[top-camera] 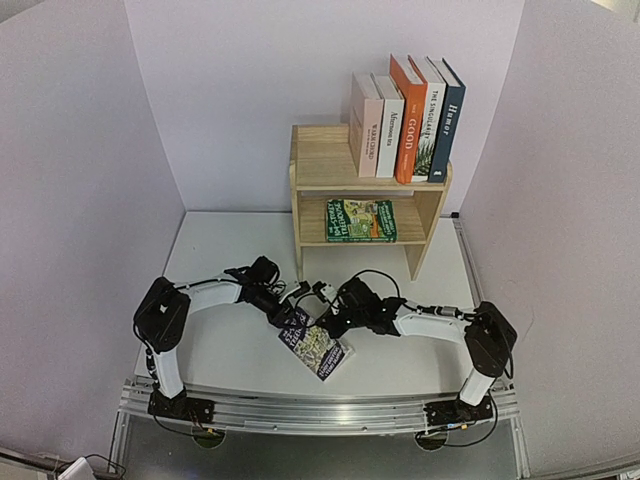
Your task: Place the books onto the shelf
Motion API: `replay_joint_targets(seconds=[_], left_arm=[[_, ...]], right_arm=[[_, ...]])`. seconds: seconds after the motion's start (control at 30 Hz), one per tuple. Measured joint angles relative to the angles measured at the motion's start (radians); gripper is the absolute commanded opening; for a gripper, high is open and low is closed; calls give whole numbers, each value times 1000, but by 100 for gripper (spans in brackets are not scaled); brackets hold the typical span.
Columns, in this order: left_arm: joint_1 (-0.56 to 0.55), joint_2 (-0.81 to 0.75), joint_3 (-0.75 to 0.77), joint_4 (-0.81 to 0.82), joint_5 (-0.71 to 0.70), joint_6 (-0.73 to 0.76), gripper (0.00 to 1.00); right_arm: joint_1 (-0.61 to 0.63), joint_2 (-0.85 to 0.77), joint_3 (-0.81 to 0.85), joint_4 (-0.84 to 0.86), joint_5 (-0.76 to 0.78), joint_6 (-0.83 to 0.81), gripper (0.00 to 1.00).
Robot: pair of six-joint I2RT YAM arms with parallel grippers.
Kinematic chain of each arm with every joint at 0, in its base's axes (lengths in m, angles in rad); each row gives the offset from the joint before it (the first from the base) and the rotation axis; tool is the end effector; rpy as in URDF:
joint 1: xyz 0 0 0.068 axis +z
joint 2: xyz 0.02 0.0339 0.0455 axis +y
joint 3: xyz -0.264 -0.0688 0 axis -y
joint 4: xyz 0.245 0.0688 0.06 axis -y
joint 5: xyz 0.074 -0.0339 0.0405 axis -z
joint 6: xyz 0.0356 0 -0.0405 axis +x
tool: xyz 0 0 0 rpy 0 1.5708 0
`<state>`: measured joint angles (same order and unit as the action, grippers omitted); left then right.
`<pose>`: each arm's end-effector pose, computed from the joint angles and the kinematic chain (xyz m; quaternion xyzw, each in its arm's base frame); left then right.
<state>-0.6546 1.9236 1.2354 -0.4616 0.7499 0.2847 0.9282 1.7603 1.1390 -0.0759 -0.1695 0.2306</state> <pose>0.2862 -0.2503 0.1607 0.4801 0.7768 -0.3878 0.1253 0.2274 0.3138 0.2089 -0.3422 0.8363 0.2950 0.3107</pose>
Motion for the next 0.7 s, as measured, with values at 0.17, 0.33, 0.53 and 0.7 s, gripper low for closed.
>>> replay_joint_targets(seconds=[0.17,0.33,0.53,0.7], left_arm=[[1,1,0,-7,40,-5,0],[9,0,7,-45,56,-65,0],[80,0,26,-137,71,-262,0],[159,-6,2,-111,140,-439,0]], right_arm=[[-2,0,0,-11,15,-2,0],[-7,-6,4,-33,96,-7,71],[88,-91,48,-118,391,-142,81],[349,-100,60,-109,611,-421,81]])
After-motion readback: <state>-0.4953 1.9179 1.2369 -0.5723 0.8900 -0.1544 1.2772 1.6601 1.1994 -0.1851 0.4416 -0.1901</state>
